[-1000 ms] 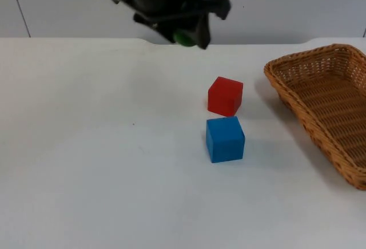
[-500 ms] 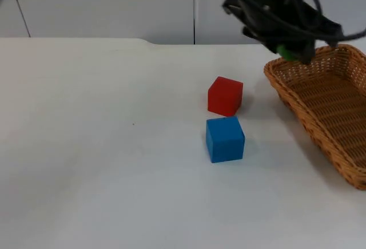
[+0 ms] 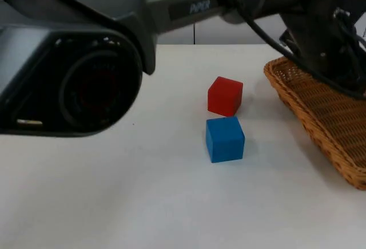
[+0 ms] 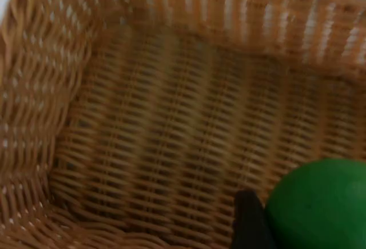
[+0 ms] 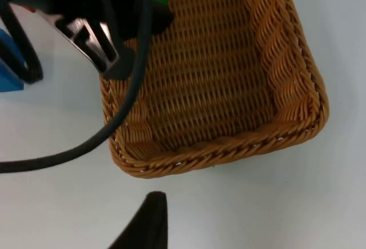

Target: Place all geometric objects except the red cube into the basket.

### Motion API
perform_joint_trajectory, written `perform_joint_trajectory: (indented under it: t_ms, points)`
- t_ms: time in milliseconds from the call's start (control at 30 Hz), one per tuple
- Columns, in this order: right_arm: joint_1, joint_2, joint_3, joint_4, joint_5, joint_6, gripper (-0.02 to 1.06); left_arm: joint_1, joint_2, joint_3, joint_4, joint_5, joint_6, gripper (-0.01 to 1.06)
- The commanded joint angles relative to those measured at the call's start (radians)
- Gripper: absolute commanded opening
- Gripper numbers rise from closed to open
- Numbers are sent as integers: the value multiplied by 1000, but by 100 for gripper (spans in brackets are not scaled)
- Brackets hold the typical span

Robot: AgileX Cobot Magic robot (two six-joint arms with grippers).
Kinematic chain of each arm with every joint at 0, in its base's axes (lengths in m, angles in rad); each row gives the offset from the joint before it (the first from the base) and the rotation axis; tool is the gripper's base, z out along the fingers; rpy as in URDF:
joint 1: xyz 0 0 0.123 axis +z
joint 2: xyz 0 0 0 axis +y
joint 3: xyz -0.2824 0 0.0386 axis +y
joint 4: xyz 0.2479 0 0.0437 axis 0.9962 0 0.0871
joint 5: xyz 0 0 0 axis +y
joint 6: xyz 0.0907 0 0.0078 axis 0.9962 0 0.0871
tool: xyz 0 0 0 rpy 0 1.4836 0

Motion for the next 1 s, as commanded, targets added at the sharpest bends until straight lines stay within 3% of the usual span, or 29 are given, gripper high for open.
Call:
perform_joint_trajectory:
  t_ms: [0,67,200,233,300,367,567,867,967]
  points:
    - [-6,2,-7,0,-3,0,105,-5,6,-10,-12,-27,9,7]
    - [-6,2,-7,0,-3,0,105,-5,8,-10,-19,-27,9,13]
    - [-6,2,-7,0,-5,6,105,-5,10,-10,-31,-27,9,55]
    - [-6,2,-7,0,-5,6,105,-5,10,-10,-31,-27,9,55]
    - [-6,2,-7,0,-5,6,105,-5,10,-10,-47,-22,9,80]
    - [-6,2,-7,0,-5,6,105,-5,10,-13,-79,-9,9,90]
    - [-6,2,-7,0,-5,6,105,-5,10,-46,-87,81,9,95]
    - [-6,2,-7,0,-16,6,105,18,-12,-98,-55,434,1,95]
    - [-6,2,-7,0,-18,6,105,26,-32,-93,-20,452,-23,95]
